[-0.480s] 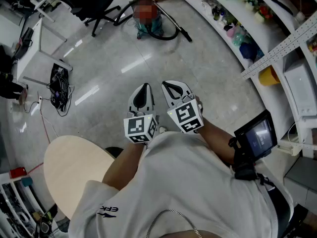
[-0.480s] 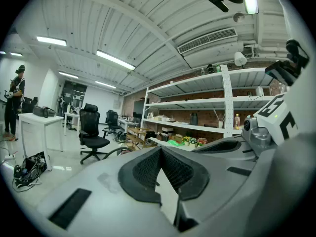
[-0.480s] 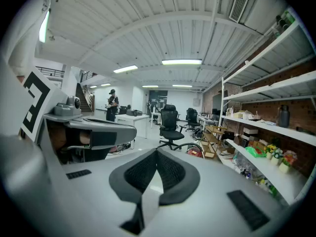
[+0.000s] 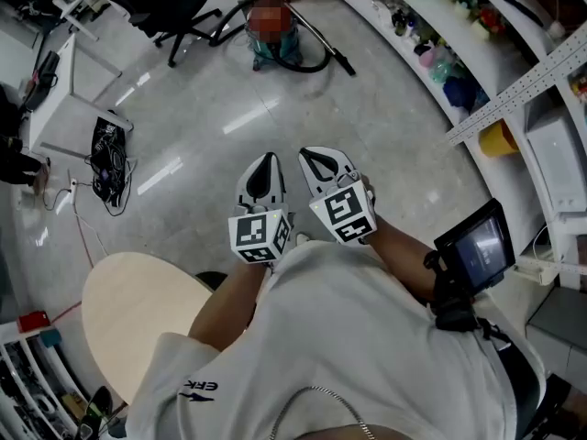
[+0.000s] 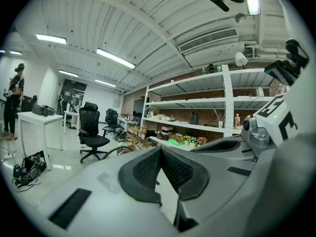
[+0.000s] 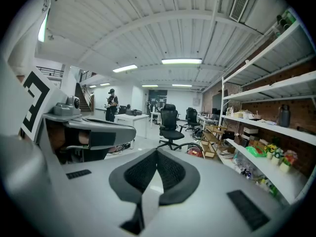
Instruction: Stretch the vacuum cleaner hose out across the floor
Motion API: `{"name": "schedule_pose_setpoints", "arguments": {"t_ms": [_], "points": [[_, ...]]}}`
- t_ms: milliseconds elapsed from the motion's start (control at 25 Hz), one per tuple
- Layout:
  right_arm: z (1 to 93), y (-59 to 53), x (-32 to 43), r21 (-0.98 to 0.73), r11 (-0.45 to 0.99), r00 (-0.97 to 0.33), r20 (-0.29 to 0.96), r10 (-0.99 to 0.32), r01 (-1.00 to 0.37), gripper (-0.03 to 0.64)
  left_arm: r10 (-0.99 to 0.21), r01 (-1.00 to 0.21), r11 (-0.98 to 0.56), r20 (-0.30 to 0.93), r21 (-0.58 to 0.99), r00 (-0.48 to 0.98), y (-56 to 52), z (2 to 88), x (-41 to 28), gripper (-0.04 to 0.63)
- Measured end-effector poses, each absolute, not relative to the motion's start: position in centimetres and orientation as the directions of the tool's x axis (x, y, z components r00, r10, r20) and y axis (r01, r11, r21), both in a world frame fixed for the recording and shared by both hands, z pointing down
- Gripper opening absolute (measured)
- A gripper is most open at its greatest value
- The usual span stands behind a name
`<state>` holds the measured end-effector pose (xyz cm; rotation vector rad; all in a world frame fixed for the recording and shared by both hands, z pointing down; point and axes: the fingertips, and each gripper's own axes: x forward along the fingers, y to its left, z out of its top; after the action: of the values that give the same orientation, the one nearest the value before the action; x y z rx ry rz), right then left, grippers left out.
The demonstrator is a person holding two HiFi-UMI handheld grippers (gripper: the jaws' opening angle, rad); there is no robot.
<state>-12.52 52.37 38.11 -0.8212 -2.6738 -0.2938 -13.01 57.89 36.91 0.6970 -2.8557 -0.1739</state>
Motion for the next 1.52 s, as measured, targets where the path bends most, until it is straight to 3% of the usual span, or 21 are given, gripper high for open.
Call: {"name": "schedule_pose_setpoints", "arguments": {"t_ms": [640,1080,1520], "points": [[39.1,53.1,-16.3,0.100,0.846,-0.809,0.369,0.458,0.524,0.003,-0.492,-0.460,0.866,0.165,0.197,-0.855,59.3,38.4,-16.3,0.003],[39.2,48.6,-27.7,0.079,0.844,-0.807,0.351,0.475,0.531,0.003,-0.464,-0.433,0.883,0.197,0.180,-0.864,55.5,38.9,-27.1,0.003],[39.7,42.5,-38.1,0.069,0.813,-0.777,0.354,0.521,0.578,0.003,-0.367,-0.331,0.924,0.202,0.191,-0.908,51.7,38.7,-37.2,0.003]]}}
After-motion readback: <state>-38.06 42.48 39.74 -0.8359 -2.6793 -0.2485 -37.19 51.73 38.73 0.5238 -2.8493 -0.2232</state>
